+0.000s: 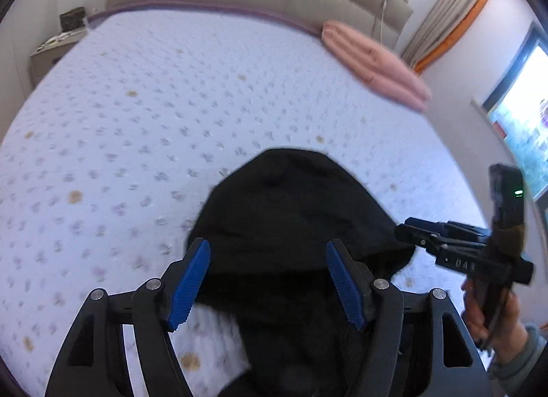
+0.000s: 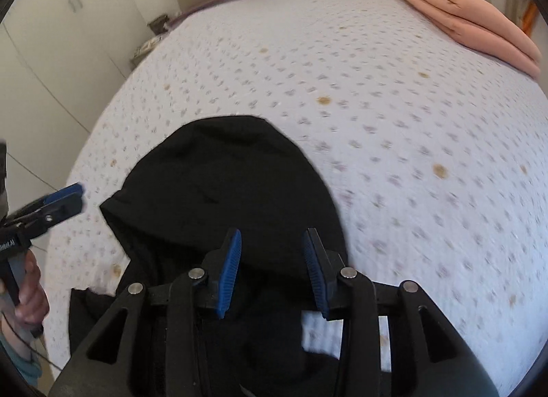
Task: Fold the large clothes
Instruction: 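Grasp the black hood with both tools and lift it off the bed, then carry the raised hood with both tools toward the jacket hem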
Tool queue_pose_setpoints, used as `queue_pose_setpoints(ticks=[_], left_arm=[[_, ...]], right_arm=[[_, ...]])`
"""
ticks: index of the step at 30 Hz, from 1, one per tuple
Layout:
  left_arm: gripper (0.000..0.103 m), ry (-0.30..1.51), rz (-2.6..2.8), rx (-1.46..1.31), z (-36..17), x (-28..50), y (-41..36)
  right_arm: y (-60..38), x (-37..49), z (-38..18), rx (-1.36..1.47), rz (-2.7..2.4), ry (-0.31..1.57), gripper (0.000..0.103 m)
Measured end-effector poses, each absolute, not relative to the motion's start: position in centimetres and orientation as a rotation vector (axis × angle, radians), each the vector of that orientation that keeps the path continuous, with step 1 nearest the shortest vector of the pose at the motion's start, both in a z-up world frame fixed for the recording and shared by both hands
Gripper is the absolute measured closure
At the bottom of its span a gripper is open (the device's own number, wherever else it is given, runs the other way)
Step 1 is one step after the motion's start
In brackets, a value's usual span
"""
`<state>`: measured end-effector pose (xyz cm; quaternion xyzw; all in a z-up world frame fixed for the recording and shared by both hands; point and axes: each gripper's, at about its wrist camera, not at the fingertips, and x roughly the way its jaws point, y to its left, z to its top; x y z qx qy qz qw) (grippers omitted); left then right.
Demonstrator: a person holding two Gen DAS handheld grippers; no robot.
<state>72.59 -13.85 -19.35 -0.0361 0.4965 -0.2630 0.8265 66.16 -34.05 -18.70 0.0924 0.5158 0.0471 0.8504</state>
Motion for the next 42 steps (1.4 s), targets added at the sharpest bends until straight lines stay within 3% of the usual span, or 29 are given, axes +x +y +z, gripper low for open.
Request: queue_pose_setpoints(ticks=[6,14,25,33,42], left_arm=[[0.036,1.197,-0.532,0.068,-27.0,72.8,-15.3],[0.035,1.163,-0.543,0.083,-27.5,72.6,-15.0],[0.035,1.086,-0.591,0.063,-21.1,74.4,-10.6],[0.035,1.257,-0.605,-0.047,-26.0,79.3,-11.5],[0.037,1.271,-0.661,-0.031,-27.9,80.5,-13.2]], right_arm=[[-32.7,67.5,-25.1,0.16,0.128,1.215,0.064],[-32.7,68.2,-26.1,0.165,0.156,1.214,0.065],[-41.6,65.9,-21.9,0.363,0.238,1.201,0.055],[-44.9,67.3,-26.2,0.557,0.279,1.255,0.051],[-42.0,70.8,-28.9,0.642,0.448,1.309,0.047]])
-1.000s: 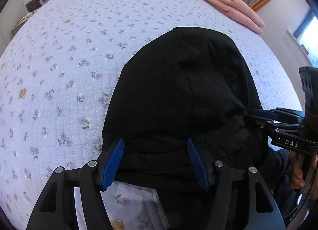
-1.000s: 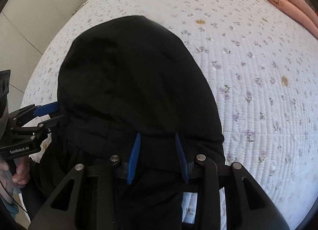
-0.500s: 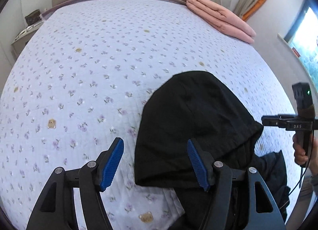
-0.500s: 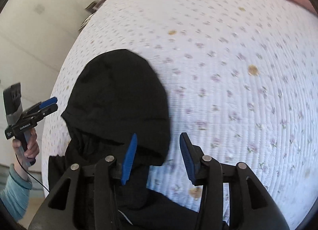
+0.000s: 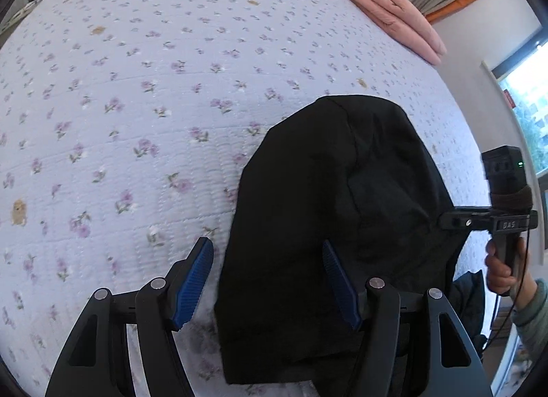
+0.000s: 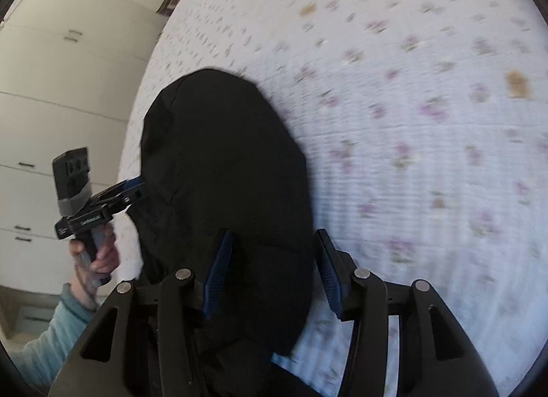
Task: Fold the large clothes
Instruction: 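Carry the raised hood with both tools toward the jacket hem, then lay the hood over the jacket body and open both tools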
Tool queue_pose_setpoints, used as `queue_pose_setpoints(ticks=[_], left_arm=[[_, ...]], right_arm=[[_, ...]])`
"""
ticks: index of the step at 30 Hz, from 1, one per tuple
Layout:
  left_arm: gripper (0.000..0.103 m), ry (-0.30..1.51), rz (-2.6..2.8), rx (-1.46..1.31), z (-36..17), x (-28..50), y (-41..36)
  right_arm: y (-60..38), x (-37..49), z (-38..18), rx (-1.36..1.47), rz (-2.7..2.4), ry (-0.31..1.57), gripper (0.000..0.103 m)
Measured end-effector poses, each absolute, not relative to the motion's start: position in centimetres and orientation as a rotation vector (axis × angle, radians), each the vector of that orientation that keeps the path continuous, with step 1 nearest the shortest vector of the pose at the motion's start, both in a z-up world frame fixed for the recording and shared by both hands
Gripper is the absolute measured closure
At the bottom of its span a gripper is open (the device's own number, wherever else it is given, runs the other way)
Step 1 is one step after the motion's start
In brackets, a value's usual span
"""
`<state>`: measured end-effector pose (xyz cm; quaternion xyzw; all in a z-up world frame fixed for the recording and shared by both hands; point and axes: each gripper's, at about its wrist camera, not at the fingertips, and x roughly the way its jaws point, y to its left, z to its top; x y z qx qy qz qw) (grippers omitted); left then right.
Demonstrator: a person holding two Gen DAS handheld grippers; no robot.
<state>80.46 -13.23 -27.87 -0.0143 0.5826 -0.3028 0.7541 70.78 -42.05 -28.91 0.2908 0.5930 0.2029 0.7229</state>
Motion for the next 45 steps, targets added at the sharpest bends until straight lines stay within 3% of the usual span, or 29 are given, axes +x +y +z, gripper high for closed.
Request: queue_pose_setpoints(ticks=[4,5,7,9,19,27,33,40,42,44,45], left_arm=[[0.05,1.255,-0.608,0.009,-27.9,79.5,-14.3],[0.062,1.226,-0.594,0.041,-27.5,78.7,-14.5],[0.082,1.176,-0.573,0.088,-26.4,77.5,-14.7],[0.091,1.137,-0.571,0.105,-25.1,76.3,-14.5],[0.092,0.973,-0.574,0.21,-15.7,65.6,-10.9],[0.089,0.955,-0.603,0.253,-11.6,53.0,-6.3],[0.089,1.064,-0.607,0.245,-11.0,45.3,-0.7],[0.089,1.032,-0.586,0.228,-10.6,47.0,-1.2],[0.089,1.012,-0.617,0.213,-10.4,48.0,-2.7],[0.081,1.001,-0.642,0.199,-10.3,48.5,-4.3],[0.074,0.999,-0.649,0.19,-10.2,48.3,-5.2]], right_arm=[[-39.8,70.6,-28.1,0.582,0.504,1.315,0.05],[-39.5,70.2,-27.6,0.545,0.497,1.309,0.063],[-38.6,69.3,-26.2,0.467,0.487,1.28,0.075],[-38.0,68.1,-24.3,0.393,0.472,1.239,0.08],[-32.9,57.1,-12.0,0.115,0.497,1.025,0.088],[-28.7,44.1,-7.3,-0.139,0.436,0.945,0.09],[-25.7,34.8,-9.8,-0.473,0.264,0.937,0.09],[-29.6,33.2,-15.6,-0.316,0.135,1.136,0.089],[-31.0,32.9,-14.6,-0.175,0.141,1.157,0.081],[-32.2,32.7,-12.8,-0.041,0.154,1.139,0.05],[-32.9,32.7,-11.8,0.022,0.164,1.125,0.046]])
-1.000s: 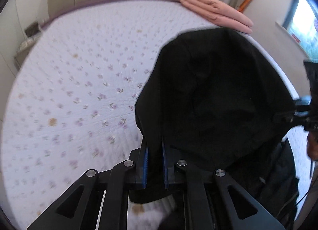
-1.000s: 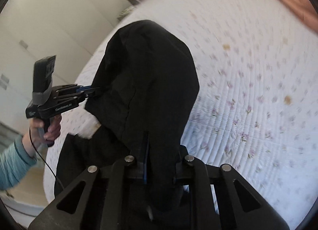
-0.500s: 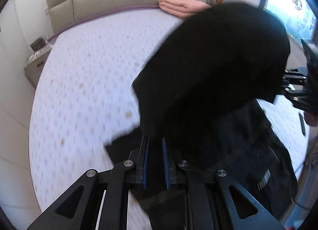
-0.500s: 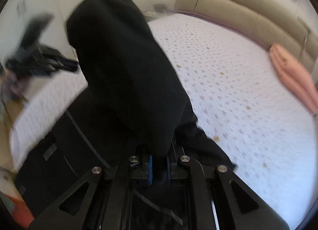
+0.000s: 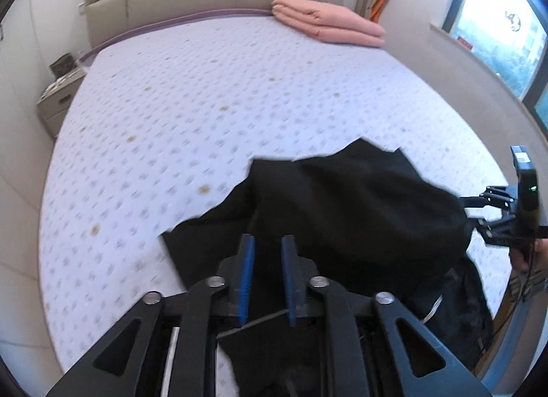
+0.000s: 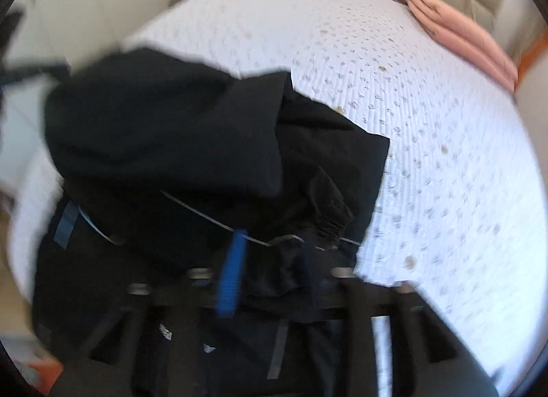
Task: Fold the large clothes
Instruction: 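Lay the hood over the jacket body and open both tools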
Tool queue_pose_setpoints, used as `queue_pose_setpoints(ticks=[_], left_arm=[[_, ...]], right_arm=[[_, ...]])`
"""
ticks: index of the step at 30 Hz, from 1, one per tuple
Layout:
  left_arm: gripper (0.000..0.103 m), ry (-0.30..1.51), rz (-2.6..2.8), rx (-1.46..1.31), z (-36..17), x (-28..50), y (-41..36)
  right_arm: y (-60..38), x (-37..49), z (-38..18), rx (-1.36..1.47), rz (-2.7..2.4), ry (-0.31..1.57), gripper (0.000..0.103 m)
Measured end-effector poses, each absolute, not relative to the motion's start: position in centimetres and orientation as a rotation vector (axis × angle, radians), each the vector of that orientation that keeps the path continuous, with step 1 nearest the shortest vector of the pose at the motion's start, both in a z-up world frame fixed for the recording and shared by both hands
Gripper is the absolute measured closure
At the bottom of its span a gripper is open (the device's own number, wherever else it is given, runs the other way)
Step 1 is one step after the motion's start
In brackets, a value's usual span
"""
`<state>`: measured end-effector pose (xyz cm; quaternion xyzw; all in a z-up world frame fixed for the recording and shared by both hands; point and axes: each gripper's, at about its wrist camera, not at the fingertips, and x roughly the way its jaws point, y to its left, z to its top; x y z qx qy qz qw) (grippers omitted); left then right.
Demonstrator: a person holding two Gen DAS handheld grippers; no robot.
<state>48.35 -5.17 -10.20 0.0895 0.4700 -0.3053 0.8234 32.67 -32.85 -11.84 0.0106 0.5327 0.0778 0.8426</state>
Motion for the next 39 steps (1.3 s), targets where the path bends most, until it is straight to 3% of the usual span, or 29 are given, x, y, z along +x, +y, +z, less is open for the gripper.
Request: queue_pose_setpoints(ticks=[2,7,13,15,16,17,18,19,20,22,23,29,35,39], left_arm=[[0.037,1.014,-0.636,0.152,-10.2,48.6,-6.1],[0.037,1.115,-0.62,-0.041,-11.1,51.0,-6.9],[0.037,1.241,-0.613,-0.081,-14.9,52.0,-8.0],[0.057,1.295,-0.643,-0.147,-16.4,52.1,-7.9],[0.075,1.319,-0.649,-0.16,-17.2,52.1,-8.0],[0.085,1.339,-0.649,-0.156,-17.8,52.0,-8.2],[0.088,1.341,-0.646,-0.141,-18.3,51.6,-8.4],[0.092,1.327,-0.649,-0.136,-18.3,51.1,-8.5],[0.093,1.308,-0.656,-0.132,-18.2,50.5,-8.4],[0.094,1.285,-0.677,-0.151,-17.9,49.1,-7.9],[0.094,1.278,-0.686,-0.159,-17.7,48.3,-7.7],[0.094,1.242,-0.752,-0.152,-17.6,42.3,-6.5],[0.092,1.327,-0.7,-0.046,-25.3,40.4,-8.6],[0.088,1.337,-0.723,-0.134,-24.3,41.1,-7.1]], right_arm=[[-34.4,33.2,-10.4,0.121,0.173,1.105,0.045],[-36.4,36.1,-9.9,0.396,0.201,1.119,0.045],[-36.2,39.3,-12.5,0.589,0.182,1.195,0.044],[-36.5,39.8,-13.8,0.617,0.17,1.233,0.043],[-36.0,39.4,-14.8,0.64,0.177,1.251,0.043],[-35.5,39.4,-15.9,0.662,0.185,1.279,0.043],[-35.3,39.5,-16.6,0.667,0.186,1.3,0.043],[-35.0,39.5,-17.1,0.681,0.2,1.314,0.05],[-34.8,39.6,-17.5,0.687,0.206,1.314,0.072],[-34.1,39.4,-17.5,0.631,0.204,1.319,0.085],[-33.8,39.2,-17.2,0.588,0.202,1.313,0.087],[-33.6,35.4,-13.2,0.357,0.224,1.222,0.088],[-32.1,35.5,-21.2,0.308,0.19,1.353,0.087],[-32.0,36.0,-22.4,0.355,0.167,1.346,0.083]])
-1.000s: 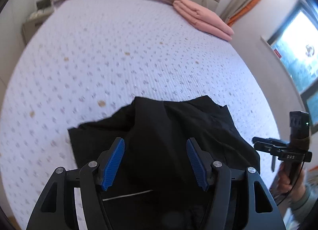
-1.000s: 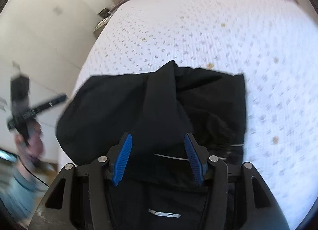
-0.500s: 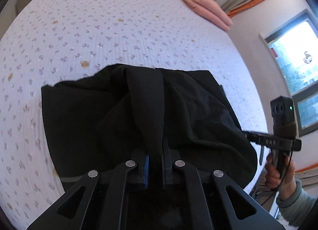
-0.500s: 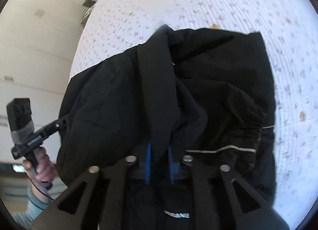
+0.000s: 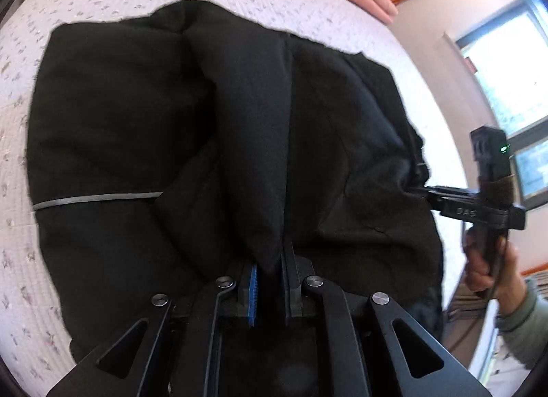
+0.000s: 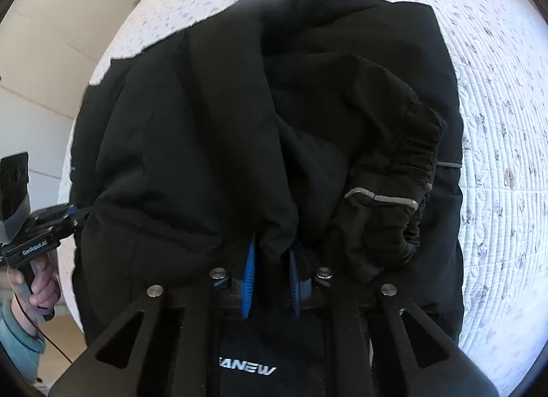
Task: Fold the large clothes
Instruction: 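Lay the hood over the jacket body and open both tools, then press the folded jacket flat with both tools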
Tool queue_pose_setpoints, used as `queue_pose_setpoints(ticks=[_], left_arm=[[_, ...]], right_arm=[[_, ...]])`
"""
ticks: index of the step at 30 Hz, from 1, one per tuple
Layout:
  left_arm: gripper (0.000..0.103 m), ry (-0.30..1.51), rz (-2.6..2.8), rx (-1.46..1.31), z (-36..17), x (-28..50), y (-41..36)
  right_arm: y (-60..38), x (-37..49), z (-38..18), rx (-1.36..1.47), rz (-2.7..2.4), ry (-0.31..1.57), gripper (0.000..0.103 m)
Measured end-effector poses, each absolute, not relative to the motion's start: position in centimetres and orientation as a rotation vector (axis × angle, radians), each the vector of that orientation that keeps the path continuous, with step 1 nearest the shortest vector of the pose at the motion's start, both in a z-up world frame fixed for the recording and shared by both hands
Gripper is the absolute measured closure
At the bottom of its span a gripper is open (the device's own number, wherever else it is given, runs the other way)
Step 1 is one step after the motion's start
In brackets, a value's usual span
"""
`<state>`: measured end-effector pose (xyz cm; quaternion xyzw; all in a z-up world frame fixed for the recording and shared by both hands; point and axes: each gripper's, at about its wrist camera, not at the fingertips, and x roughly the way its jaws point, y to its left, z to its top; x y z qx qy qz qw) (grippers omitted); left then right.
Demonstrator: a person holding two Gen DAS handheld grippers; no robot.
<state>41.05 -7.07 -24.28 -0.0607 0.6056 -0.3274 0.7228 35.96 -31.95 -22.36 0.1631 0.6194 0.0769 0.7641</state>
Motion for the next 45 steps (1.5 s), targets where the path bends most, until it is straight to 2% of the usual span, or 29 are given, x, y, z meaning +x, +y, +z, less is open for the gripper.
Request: queue_pose_setpoints(ticks=[1,3,4,5,6,7,10,14,20,23,31,39,40,43,45], left_arm=[[0.083,1.337,-0.715,-0.143,-23.5,41.1,-6.6],[0.076,1.312,-0.686,-0.131,-21.5,41.1,-5.8],[0.068,1.291,-0.666,-0.105,-20.5,40.9,-5.6],[0.061,1.243,-0.641,-0.073,-18.8,40.7,-5.3],[0.057,1.212,-0.635,-0.062,-17.5,40.0,-5.1],[0.052,1.178,-0.633,-0.052,-16.0,39.5,-4.9],[0.052,1.13,-0.678,-0.032,-13.7,37.5,-5.8],[0.052,1.158,-0.755,-0.018,-15.0,36.0,-9.3],[0.052,1.249,-0.661,0.129,-22.7,36.2,-13.4],[0.052,1.242,-0.665,0.142,-24.8,36.0,-13.5],[0.051,1.227,-0.669,0.127,-23.9,35.7,-12.8],[0.051,1.169,-0.697,0.086,-18.9,31.8,-9.7],[0.051,1.179,-0.701,0.076,-19.1,31.4,-9.5],[0.051,1.228,-0.667,0.083,-21.8,30.9,-9.8],[0.05,1.263,-0.649,0.053,-23.8,31.4,-9.7]], right_arm=[[-32.1,35.9,-21.8,0.355,0.168,1.345,0.08],[-32.5,34.8,-20.4,0.349,0.161,1.348,0.067],[-32.7,34.7,-19.6,0.333,0.149,1.341,0.054],[-32.7,34.3,-18.5,0.307,0.129,1.325,0.046],[-32.7,33.8,-17.0,0.287,0.12,1.297,0.046],[-32.6,33.3,-15.5,0.28,0.126,1.264,0.046],[-31.3,32.5,-12.8,0.267,0.168,1.206,0.046],[-27.4,32.7,-12.1,0.197,0.226,1.169,0.046],[-22.2,35.8,-20.1,0.124,0.225,1.253,0.047],[-21.3,36.2,-24.0,0.088,0.201,1.296,0.047],[-20.8,35.3,-23.8,0.11,0.166,1.236,0.047],[-21.8,29.1,-18.0,0.192,0.229,1.153,0.047],[-21.6,28.6,-18.3,0.184,0.226,1.167,0.047],[-20.6,28.5,-21.8,0.165,0.213,1.244,0.062],[-20.6,29.1,-24.0,0.191,0.199,1.284,0.063]])
